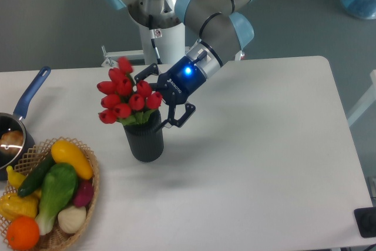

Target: Insert the flowers into the vase

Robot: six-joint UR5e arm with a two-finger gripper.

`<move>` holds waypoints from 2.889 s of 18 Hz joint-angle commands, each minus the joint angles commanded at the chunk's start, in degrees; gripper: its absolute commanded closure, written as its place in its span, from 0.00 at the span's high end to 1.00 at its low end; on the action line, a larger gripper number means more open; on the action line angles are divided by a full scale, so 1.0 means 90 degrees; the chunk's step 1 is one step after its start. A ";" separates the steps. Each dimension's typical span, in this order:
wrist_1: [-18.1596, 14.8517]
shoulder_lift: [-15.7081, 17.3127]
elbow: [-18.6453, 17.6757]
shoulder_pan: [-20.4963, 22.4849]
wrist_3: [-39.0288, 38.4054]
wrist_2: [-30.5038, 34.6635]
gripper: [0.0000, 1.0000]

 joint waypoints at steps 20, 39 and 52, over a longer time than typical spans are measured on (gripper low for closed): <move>-0.0332 0.0586 0.0039 0.0391 -0.0097 0.0977 1.00; -0.0342 0.0430 0.0810 -0.0215 -0.0684 0.1318 1.00; -0.1337 0.1513 0.0800 -0.0049 -0.0742 0.1651 1.00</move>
